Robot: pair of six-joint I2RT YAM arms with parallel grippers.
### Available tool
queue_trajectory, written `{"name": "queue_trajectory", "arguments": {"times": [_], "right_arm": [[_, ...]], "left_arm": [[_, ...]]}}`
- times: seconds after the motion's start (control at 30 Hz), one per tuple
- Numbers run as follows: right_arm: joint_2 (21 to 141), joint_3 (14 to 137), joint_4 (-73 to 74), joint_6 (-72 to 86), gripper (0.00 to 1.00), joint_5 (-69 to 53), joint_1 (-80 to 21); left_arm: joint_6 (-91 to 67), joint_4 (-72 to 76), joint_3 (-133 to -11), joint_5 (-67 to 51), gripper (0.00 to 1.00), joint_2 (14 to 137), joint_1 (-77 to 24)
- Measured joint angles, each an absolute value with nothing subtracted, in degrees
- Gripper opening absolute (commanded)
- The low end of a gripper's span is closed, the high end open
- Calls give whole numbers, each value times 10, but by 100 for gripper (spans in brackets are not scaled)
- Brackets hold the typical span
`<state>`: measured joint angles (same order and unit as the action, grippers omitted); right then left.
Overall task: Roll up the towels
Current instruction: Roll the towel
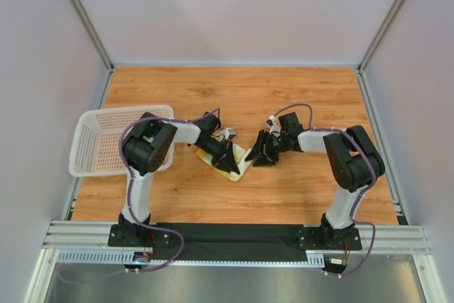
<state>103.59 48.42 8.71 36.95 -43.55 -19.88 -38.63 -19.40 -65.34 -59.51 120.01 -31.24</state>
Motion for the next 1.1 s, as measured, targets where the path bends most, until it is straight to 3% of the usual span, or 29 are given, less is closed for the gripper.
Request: {"name": "queue_trajectory", "arguments": {"times": [0.7, 0.8, 0.9, 1.0, 1.1], "right_arm": [[1083, 466, -74, 434, 50, -495, -203], [1086, 465, -80, 437, 39, -492, -205], [1088, 462, -80, 436, 21, -479, -206], [1091, 460, -76, 436, 12, -471, -206], [1091, 461, -72, 435, 8, -469, -206]], "left_arm": [[-389, -189, -661, -617, 10, 1208, -309], [-390, -189, -661, -620, 10, 1209, -307], [-393, -185, -661, -622, 10, 1209, -307], [-399, -181, -661, -621, 12, 1209, -307], [-396, -184, -663, -616, 27, 1209, -307]]}}
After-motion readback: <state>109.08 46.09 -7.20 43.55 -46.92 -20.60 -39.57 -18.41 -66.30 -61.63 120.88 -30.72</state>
